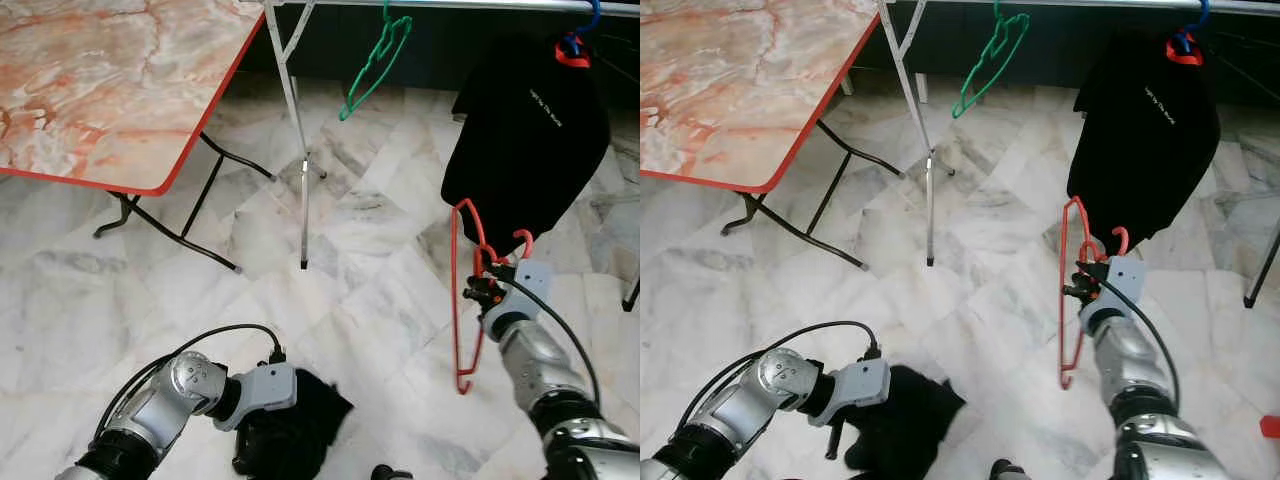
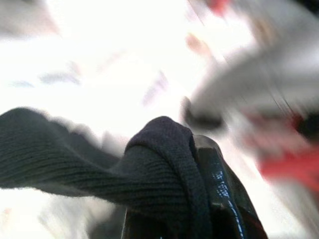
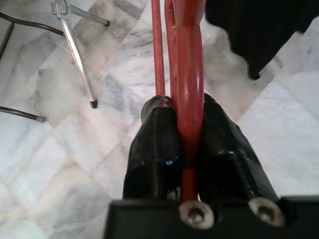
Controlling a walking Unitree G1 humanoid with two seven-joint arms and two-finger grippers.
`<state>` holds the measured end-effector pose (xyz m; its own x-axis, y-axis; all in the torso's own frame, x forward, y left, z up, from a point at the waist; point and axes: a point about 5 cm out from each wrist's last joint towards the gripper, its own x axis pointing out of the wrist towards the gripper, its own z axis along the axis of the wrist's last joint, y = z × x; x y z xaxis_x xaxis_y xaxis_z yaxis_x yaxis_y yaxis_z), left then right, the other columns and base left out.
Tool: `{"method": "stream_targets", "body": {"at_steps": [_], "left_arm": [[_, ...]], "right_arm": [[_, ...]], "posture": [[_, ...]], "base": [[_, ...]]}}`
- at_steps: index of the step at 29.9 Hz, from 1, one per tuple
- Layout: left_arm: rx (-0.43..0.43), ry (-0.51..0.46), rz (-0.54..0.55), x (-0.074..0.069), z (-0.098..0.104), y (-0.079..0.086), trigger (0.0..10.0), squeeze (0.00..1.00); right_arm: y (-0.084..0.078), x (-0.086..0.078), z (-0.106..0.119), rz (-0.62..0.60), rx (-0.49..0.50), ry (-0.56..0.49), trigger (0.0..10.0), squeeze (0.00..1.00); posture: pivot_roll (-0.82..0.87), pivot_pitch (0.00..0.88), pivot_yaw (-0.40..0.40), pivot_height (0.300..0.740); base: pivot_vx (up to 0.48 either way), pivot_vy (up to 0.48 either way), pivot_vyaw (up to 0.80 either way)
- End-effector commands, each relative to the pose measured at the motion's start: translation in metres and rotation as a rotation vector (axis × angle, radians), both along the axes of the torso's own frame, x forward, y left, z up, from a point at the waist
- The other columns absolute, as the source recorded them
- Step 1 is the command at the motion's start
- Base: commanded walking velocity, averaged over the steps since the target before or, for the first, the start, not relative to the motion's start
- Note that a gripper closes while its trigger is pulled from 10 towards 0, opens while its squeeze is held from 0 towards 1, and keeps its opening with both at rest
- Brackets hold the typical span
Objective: Hang hanger
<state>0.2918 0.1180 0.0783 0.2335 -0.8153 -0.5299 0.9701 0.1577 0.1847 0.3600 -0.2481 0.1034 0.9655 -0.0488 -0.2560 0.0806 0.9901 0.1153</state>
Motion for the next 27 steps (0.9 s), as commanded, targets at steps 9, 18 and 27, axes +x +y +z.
{"method": "stream_targets", "body": {"at_steps": [9, 18, 27], "left_arm": [[-0.473, -0.256, 0.645, 0.029, 0.035, 0.023, 10.0, 0.0], [-0.631, -0.36, 0.927, 0.009, 0.035, 0.036, 10.0, 0.0], [-0.601, -0.387, 1.021, 0.004, 0.022, 0.032, 10.0, 0.0]], "right_arm": [[-0.017, -0.035, -0.04, -0.225, -0.117, 0.061, 0.0, 0.0], [0.007, -0.075, -0.097, -0.312, 0.15, 0.143, 10.0, 0.0], [0.026, -0.095, -0.121, -0.258, 0.155, 0.209, 10.0, 0.0]], "posture": [[-0.04, 0.242, 0.049, 0.74], [-0.01, 0.156, 0.067, 0.74], [0.0, 0.0, 0.054, 0.74]], "base": [[0.0, 0.0, 0.0], [0.0, 0.0, 0.0], [0.0, 0.0, 0.0]]}}
